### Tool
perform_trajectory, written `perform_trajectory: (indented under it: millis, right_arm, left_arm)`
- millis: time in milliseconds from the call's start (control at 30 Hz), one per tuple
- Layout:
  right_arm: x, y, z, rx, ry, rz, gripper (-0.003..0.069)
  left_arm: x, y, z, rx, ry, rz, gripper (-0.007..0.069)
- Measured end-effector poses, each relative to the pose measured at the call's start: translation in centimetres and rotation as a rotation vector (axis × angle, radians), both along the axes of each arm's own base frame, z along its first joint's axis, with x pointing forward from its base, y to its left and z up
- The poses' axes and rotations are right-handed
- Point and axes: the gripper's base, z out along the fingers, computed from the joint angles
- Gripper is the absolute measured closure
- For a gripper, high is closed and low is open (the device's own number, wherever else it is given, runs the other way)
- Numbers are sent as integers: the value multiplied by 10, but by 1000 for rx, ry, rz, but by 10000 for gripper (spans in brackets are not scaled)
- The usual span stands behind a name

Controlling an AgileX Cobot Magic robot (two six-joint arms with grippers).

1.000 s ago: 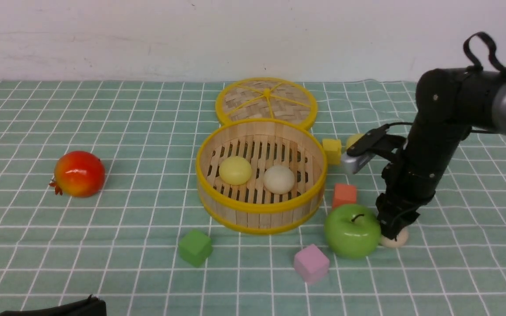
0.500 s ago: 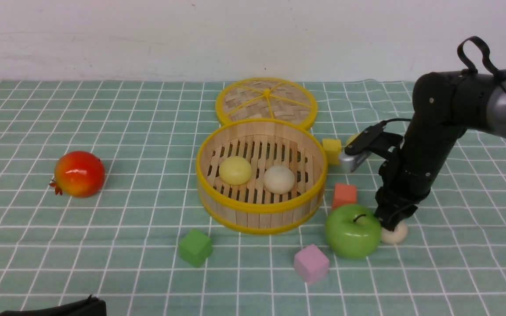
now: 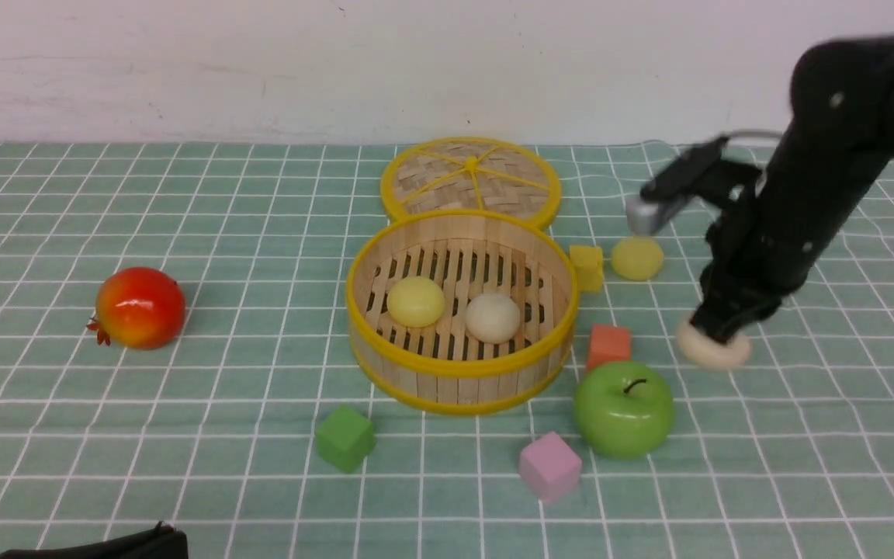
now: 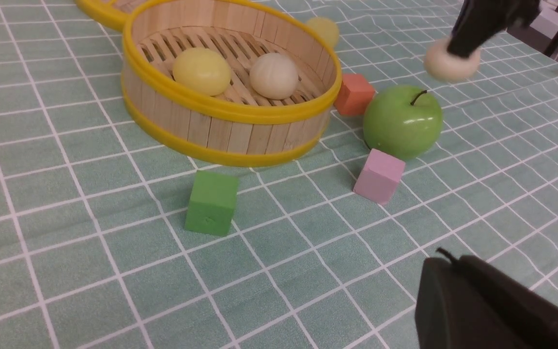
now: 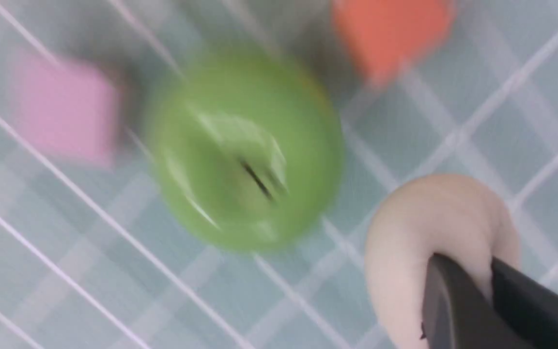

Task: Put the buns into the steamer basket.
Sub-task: Use the right arm to put the steamed stuffed bun into the steamer

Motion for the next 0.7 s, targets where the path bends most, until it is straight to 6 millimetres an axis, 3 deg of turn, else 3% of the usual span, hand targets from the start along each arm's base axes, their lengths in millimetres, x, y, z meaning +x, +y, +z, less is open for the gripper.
perform_trajectory:
  millis: [100, 133, 200, 333, 700]
  right_arm:
    - [-6, 35, 24, 118, -140, 53, 641]
    - [-7, 37, 25, 121, -138, 58, 641]
    - [-3, 66, 25, 180, -235, 97, 641]
    - [17, 92, 6, 216, -336, 105, 641]
    - [71, 115, -49, 226, -463, 66, 637]
  left_arm:
    - [0, 0, 0, 0, 0, 0, 622]
    - [0, 0, 0, 0, 0, 0, 622]
    - [0, 0, 0, 0, 0, 0, 619]
    - [0, 0, 0, 0, 0, 0, 617]
    - [0, 0, 0, 1, 1, 0, 604]
